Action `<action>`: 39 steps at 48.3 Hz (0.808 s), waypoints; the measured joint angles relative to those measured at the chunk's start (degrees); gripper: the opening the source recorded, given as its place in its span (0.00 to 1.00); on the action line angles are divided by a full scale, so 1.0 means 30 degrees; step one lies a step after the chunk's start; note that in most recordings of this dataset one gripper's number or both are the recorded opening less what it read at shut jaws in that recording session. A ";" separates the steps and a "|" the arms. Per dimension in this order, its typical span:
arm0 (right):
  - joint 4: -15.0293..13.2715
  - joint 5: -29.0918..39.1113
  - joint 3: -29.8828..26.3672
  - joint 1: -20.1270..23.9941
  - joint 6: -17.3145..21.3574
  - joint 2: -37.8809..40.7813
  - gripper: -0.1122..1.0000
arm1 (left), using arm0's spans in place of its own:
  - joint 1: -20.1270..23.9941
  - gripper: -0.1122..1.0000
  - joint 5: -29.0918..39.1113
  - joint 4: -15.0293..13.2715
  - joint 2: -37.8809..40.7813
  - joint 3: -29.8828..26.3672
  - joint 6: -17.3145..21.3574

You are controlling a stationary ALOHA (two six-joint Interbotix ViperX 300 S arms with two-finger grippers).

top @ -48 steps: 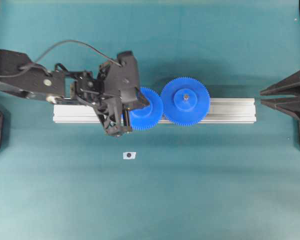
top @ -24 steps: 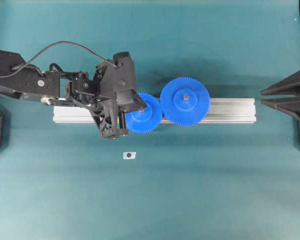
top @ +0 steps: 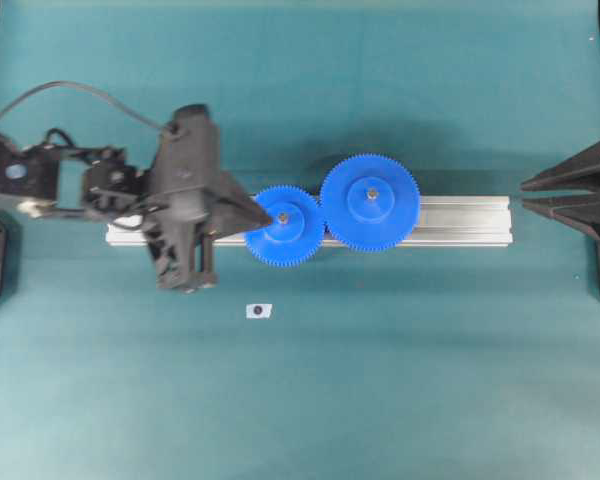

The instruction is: Find the location of the shaft and insert the small gear.

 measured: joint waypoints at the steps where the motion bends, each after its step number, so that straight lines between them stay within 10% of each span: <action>1: 0.0000 0.0000 0.0000 0.0029 -0.0029 0.0000 0.44 | -0.0059 0.11 -0.0029 0.0000 -0.0117 0.0088 0.0000; 39: -0.0029 0.0000 0.0000 0.0000 0.0000 -0.0146 0.44 | -0.0439 0.18 0.0029 0.0000 -0.3574 0.2021 -0.0117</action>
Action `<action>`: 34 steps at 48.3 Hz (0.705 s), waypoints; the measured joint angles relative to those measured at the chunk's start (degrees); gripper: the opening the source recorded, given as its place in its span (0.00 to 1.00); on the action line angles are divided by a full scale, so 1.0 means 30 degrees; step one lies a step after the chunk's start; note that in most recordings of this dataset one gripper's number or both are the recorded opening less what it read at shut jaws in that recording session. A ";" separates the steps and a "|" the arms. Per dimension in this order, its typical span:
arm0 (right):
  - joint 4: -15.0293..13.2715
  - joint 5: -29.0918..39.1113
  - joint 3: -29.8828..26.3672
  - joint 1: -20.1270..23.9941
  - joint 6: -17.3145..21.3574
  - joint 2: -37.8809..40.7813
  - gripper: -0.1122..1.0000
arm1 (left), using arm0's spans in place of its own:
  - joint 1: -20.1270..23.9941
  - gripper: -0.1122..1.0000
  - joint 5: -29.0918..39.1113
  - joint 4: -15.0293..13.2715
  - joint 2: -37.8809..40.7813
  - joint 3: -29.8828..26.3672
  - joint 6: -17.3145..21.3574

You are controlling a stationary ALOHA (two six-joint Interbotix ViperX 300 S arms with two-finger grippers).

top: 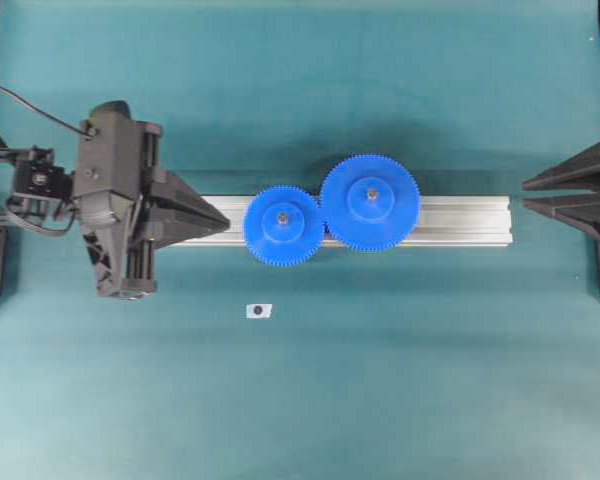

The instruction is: Find the location of the shaft and insert the small gear.

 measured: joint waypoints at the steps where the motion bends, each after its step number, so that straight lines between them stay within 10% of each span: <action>1: 0.0029 0.0000 0.0000 0.0000 -0.0029 0.0029 0.44 | 0.0000 0.18 0.0000 0.0000 -0.0029 0.0029 0.0000; 34: 0.0000 0.0000 0.0352 0.0029 -0.0029 0.0000 0.44 | 0.0000 0.18 0.0527 0.0000 -0.0527 0.0352 -0.0088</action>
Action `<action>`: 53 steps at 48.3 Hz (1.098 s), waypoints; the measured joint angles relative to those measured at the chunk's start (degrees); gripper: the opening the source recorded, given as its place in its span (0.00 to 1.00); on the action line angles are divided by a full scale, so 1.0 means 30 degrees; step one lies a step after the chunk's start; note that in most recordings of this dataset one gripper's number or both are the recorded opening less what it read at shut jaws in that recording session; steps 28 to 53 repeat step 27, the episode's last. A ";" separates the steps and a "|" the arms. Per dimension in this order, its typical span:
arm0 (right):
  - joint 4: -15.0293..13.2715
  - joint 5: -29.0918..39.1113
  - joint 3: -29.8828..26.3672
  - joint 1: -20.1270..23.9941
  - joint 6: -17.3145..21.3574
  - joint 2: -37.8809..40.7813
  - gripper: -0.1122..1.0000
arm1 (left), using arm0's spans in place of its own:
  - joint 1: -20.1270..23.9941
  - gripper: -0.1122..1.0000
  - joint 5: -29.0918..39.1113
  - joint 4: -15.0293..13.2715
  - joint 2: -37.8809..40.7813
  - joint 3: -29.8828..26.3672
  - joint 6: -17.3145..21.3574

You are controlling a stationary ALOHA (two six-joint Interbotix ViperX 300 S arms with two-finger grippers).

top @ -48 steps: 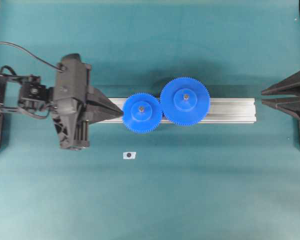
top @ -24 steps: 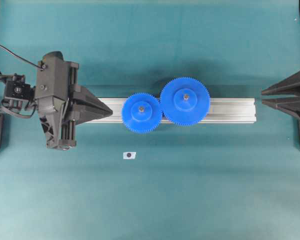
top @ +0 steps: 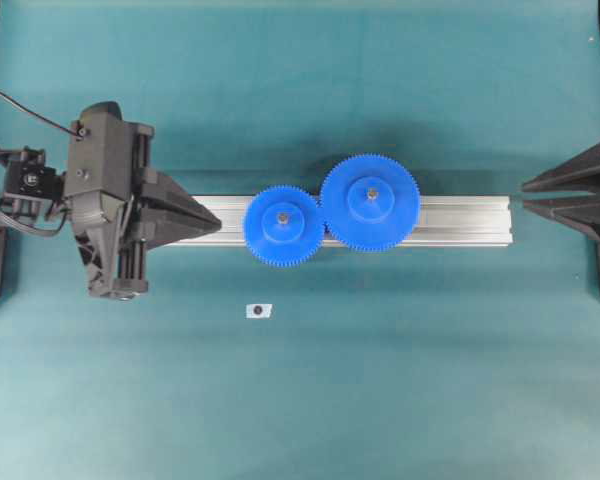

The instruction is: Find the location of the shaft and insert the small gear.

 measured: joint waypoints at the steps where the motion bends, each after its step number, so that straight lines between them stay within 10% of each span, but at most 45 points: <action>1: 0.0029 0.0000 0.0000 -0.0029 0.0029 0.0000 0.44 | 0.0000 0.18 0.0088 0.0000 -0.0059 -0.0029 0.0000; 53: 0.0000 0.0000 0.0000 0.0000 0.0029 -0.0293 0.44 | 0.0000 0.18 0.0293 0.0000 -0.0791 0.0234 -0.0029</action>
